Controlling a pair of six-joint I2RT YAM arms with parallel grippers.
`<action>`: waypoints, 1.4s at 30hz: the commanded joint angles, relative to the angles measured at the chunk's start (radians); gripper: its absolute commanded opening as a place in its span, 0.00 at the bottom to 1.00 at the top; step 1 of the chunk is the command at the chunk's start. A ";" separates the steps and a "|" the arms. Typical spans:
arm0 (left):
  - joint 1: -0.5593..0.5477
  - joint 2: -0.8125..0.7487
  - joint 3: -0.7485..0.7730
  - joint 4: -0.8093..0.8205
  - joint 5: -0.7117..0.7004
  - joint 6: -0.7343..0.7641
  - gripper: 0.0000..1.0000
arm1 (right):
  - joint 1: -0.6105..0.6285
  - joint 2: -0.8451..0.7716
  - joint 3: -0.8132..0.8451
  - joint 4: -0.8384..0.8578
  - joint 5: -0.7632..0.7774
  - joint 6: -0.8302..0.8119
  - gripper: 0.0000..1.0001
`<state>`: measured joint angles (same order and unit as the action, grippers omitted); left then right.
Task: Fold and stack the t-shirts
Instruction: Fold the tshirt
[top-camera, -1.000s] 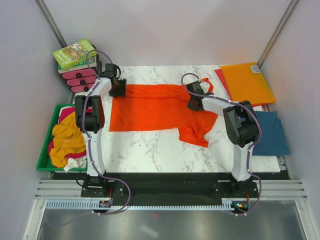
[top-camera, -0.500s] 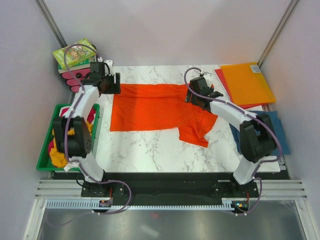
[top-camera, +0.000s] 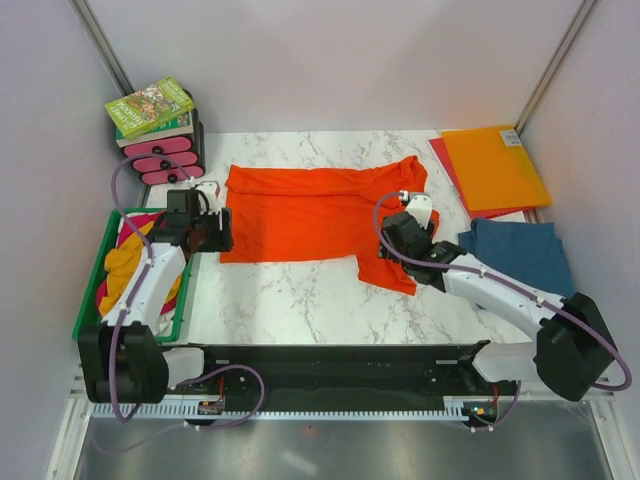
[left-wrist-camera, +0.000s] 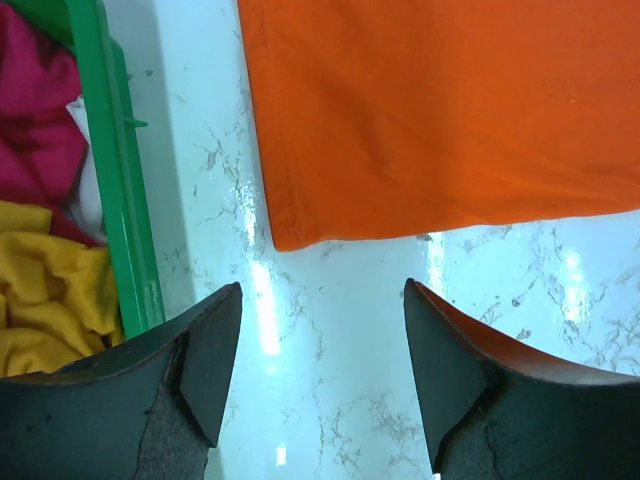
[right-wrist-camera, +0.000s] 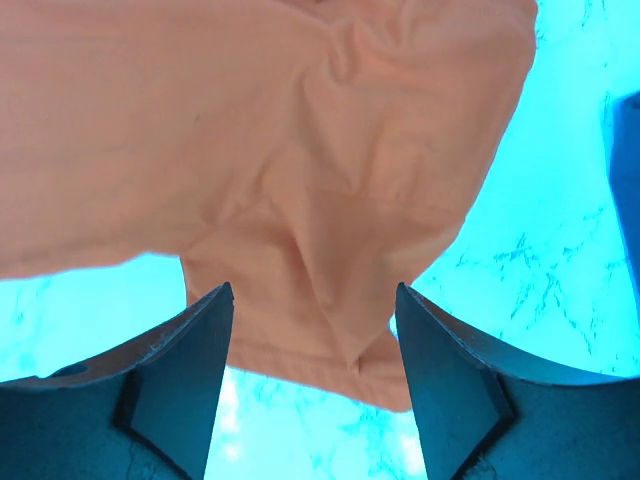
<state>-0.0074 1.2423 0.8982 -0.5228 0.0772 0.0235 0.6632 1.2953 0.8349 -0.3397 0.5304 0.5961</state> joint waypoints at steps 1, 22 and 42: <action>0.006 -0.145 -0.066 0.085 0.001 -0.014 0.72 | 0.082 -0.076 -0.037 -0.028 0.104 0.033 0.72; 0.162 -0.002 -0.547 1.208 0.139 -0.068 1.00 | 0.196 -0.065 -0.071 -0.076 0.221 0.064 0.73; 0.044 0.195 -0.691 1.701 0.120 -0.014 1.00 | 0.240 0.059 0.052 -0.101 0.273 0.133 0.73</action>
<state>0.0360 1.4334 0.1730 1.1408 0.3485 0.0086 0.8970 1.4033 0.8738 -0.4259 0.7395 0.7116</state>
